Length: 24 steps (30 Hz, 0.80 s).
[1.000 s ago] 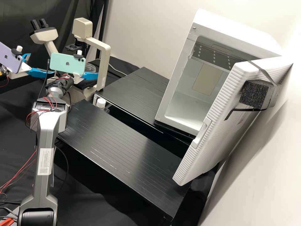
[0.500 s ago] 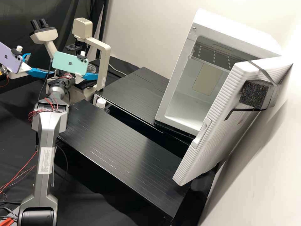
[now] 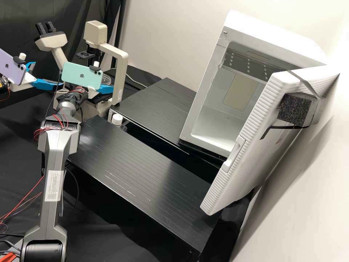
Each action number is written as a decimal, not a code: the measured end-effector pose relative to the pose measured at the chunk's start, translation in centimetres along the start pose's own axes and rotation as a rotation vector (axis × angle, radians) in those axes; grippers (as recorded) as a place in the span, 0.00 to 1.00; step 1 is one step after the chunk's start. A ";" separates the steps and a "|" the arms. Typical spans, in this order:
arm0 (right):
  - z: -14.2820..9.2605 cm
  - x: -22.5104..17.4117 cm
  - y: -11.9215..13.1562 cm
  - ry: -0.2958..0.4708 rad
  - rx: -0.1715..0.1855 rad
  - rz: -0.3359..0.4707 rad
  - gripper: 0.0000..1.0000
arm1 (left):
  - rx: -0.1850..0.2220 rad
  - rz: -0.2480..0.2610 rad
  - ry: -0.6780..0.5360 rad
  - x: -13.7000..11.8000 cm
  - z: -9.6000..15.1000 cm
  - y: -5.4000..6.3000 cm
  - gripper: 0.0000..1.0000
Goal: Move the petri dish to the bench.
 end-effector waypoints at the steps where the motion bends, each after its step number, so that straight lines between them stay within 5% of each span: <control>1: 0.0 0.0 0.0 0.001 0.000 0.001 1.00 | 0.000 0.000 0.000 0.0 0.0 0.0 1.00; 9: -0.6 0.0 0.3 0.013 -0.039 0.012 1.00 | 0.000 0.000 0.000 0.0 0.0 0.0 1.00; 10: -0.5 0.0 0.3 0.012 -0.041 0.011 0.00 | 0.000 0.000 0.000 0.0 0.0 0.0 1.00; 24: -0.1 0.4 -0.5 0.007 -0.037 -0.011 0.00 | 0.000 0.000 0.000 0.0 0.0 0.0 1.00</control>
